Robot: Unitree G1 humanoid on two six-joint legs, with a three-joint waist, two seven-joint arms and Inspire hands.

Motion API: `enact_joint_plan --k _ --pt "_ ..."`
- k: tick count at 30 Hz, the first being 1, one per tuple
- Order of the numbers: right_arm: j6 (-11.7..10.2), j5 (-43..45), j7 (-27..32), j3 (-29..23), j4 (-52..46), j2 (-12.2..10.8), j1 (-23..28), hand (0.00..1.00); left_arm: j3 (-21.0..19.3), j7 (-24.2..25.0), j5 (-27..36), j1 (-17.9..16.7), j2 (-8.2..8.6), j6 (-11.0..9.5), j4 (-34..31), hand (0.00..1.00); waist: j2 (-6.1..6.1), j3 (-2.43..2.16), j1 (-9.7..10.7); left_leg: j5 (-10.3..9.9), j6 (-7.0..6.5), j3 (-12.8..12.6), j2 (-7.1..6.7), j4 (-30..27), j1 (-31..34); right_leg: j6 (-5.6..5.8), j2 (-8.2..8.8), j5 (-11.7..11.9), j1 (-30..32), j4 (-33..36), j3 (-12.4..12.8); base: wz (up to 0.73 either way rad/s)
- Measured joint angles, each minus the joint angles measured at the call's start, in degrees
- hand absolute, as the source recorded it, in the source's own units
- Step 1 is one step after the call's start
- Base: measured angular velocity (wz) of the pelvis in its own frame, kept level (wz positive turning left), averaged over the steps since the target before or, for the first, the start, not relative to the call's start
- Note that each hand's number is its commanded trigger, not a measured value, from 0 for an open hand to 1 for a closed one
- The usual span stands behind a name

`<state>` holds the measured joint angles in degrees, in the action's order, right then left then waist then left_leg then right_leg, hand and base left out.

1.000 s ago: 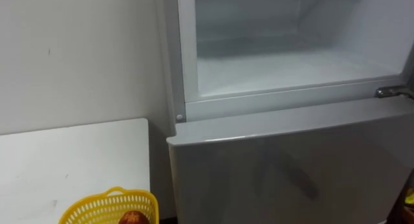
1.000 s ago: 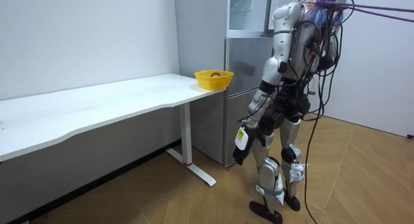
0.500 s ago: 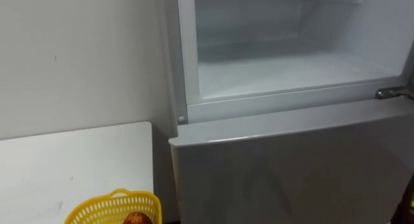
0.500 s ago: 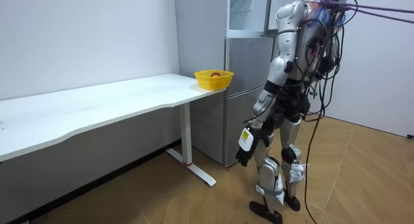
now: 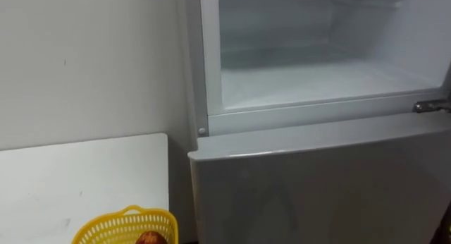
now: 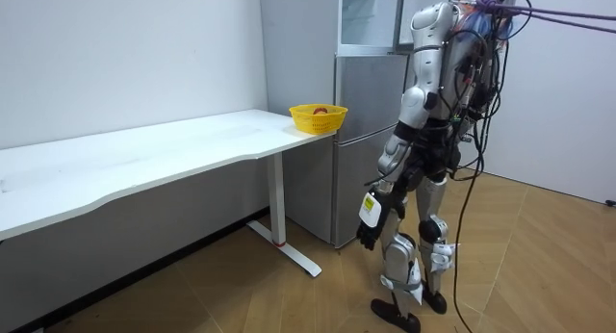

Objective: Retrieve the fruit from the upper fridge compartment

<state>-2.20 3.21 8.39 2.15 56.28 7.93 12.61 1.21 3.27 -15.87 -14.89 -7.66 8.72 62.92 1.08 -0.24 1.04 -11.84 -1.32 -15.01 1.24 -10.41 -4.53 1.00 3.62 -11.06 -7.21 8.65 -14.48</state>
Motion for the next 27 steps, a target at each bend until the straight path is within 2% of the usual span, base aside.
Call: enact_joint_plan --k 2,7,11,13,16,18,20,23,27 --pt "0.54 -0.82 -0.65 -0.02 2.09 0.01 -1.43 0.00 -0.06 0.11 -0.02 0.12 -0.02 -0.01 -0.04 0.00 0.21 0.04 0.00 -0.01 0.00 -0.01 0.00 -0.09 0.05 0.02 0.00 -0.01 -0.01 -0.02 -0.01 0.02" --pt "1.21 -9.40 -2.34 -0.71 8.86 -0.05 -3.86 0.00 -1.18 0.26 -0.05 0.59 -0.12 0.16 0.18 0.00 0.81 0.27 0.12 -0.06 -0.02 0.74 -0.16 -0.28 -0.08 0.11 0.05 -0.12 -0.65 -0.17 -0.46 0.07" --pt "3.11 -21.44 -2.24 -4.29 12.55 -0.16 -3.67 0.00 -2.36 0.82 -0.25 0.34 0.02 1.05 0.12 0.00 0.58 0.25 0.44 -0.16 -0.04 1.41 -0.30 -0.30 -0.14 0.19 0.13 -0.16 -1.34 -0.64 -1.29 0.10" --pt "4.41 -28.38 -2.52 -8.40 13.88 -0.30 -3.14 0.00 -5.29 1.04 -0.30 -0.15 0.05 1.43 0.01 0.00 0.46 0.31 1.33 -0.19 0.01 2.14 -0.37 -0.52 0.02 0.22 0.09 -0.22 -1.81 -0.96 -1.79 0.16" --pt "4.82 -36.51 -3.55 -14.68 15.52 -0.29 -2.14 0.00 -9.50 1.16 -1.36 -0.54 0.05 1.53 -0.04 0.00 0.30 0.27 2.54 -0.21 0.05 3.42 -0.67 -0.54 0.11 0.23 0.20 -0.61 -1.96 -0.94 -2.56 0.17" --pt "4.89 -46.24 -3.60 -20.76 15.88 -0.28 -1.78 0.00 -12.46 1.10 -2.03 -1.27 0.03 1.39 -0.02 0.00 0.02 0.25 3.74 -0.20 0.06 3.62 -0.78 -0.44 0.03 0.27 0.31 -0.87 -2.03 -0.81 -2.95 0.08" --pt "4.99 -53.08 -3.53 -23.87 17.27 -0.26 -1.36 0.00 -14.11 0.89 -1.89 -1.75 0.00 1.40 -0.12 0.00 0.02 0.24 4.59 -0.19 0.08 3.60 -0.81 -0.43 0.02 0.26 0.31 -0.87 -2.13 -0.79 -3.02 0.00" --pt "6.32 -65.81 -3.20 -29.28 17.57 -0.36 -1.05 0.00 -15.92 0.69 -1.64 -1.83 0.01 1.37 -0.18 0.00 0.07 0.20 5.40 -0.19 0.07 3.60 -0.86 -0.46 0.01 0.31 0.38 -0.91 -2.13 -0.75 -3.01 0.00" --pt "7.03 -78.18 -2.75 -36.13 17.68 -0.35 -2.26 0.00 -16.83 -0.40 -1.66 -1.34 -0.18 1.28 -0.38 0.00 0.44 -0.12 7.09 -0.19 0.06 3.54 -0.89 -0.38 0.23 0.35 0.39 -1.04 -1.80 -0.72 -2.95 0.00"
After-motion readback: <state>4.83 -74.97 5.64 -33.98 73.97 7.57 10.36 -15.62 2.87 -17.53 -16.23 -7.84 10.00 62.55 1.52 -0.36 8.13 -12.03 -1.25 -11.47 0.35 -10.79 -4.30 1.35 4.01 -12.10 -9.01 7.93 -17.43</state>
